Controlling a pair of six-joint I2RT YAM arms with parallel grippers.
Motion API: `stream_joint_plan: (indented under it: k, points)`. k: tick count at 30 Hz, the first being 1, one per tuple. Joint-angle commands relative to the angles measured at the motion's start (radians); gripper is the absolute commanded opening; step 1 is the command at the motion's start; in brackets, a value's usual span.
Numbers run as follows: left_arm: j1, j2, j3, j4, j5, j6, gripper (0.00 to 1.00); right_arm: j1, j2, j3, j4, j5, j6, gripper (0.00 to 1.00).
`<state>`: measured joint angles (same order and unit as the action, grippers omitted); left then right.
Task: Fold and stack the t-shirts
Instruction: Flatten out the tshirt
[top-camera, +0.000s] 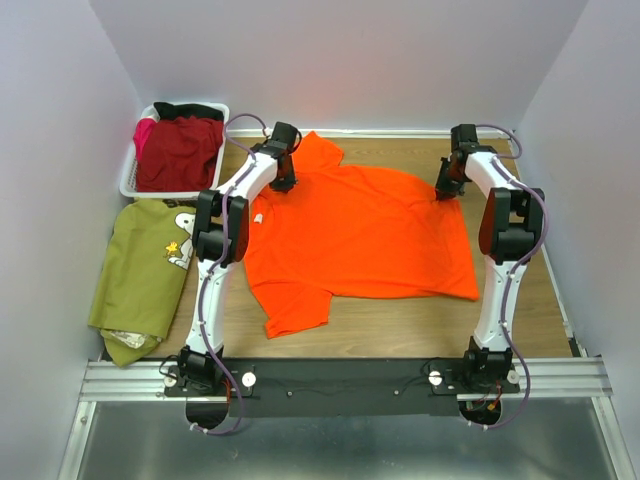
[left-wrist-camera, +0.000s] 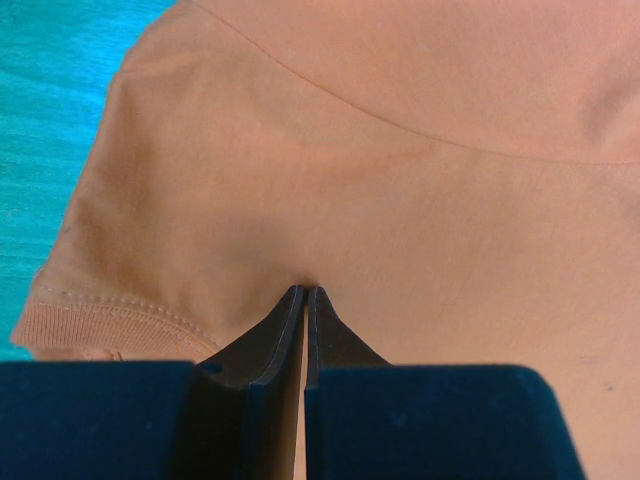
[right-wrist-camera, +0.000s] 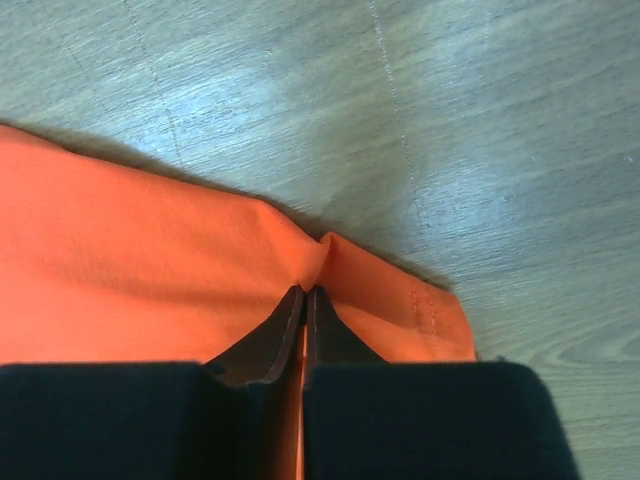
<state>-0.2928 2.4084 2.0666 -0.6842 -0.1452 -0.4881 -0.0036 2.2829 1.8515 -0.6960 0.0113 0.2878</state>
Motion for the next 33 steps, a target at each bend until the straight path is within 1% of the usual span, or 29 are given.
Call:
stream_joint_plan:
  k: [1,2,3,8,9,17,21,22,26,27,29,30,31,33]
  points:
    - [0.02,0.069,0.013,-0.057,0.012,-0.024,0.14,0.025,-0.026,-0.025,-0.025,0.059,0.002,0.06]
    - [0.021,0.072,0.013,-0.063,0.012,-0.026,0.14,0.025,-0.043,-0.025,-0.026,0.078,0.004,0.05]
    - [0.023,0.077,0.01,-0.069,0.013,-0.029,0.14,0.028,-0.054,-0.025,-0.027,0.085,0.004,0.02]
    - [0.03,0.086,0.029,-0.089,0.024,-0.035,0.14,0.06,-0.137,-0.044,-0.033,0.145,0.004,0.01]
    - [0.032,0.083,0.029,-0.09,0.024,-0.035,0.14,0.068,-0.173,-0.054,-0.033,0.153,0.002,0.01]
    - [0.032,0.081,0.036,-0.09,0.038,-0.03,0.14,0.209,-0.332,-0.193,-0.039,0.22,0.036,0.01]
    - [0.032,0.08,0.036,-0.092,0.038,-0.029,0.13,0.281,-0.41,-0.305,-0.057,0.187,0.092,0.01]
    - [0.032,0.08,0.036,-0.094,0.038,-0.029,0.13,0.304,-0.425,-0.366,-0.062,0.174,0.12,0.01]
    - [0.034,0.081,0.036,-0.089,0.038,-0.032,0.13,0.355,-0.482,-0.513,-0.076,0.06,0.183,0.02]
    - [0.034,0.083,0.036,-0.089,0.038,-0.03,0.13,0.366,-0.5,-0.543,-0.08,0.044,0.194,0.04]
    - [0.034,0.087,0.041,-0.089,0.036,-0.03,0.13,0.401,-0.523,-0.604,-0.094,0.018,0.211,0.13]
    - [0.034,0.09,0.043,-0.089,0.035,-0.03,0.13,0.41,-0.555,-0.618,-0.1,0.021,0.217,0.2]
    - [0.035,0.095,0.049,-0.094,0.035,-0.03,0.13,0.419,-0.571,-0.629,-0.111,0.018,0.224,0.33]
    - [0.037,0.098,0.052,-0.094,0.03,-0.03,0.13,0.422,-0.602,-0.634,-0.128,0.038,0.232,0.4]
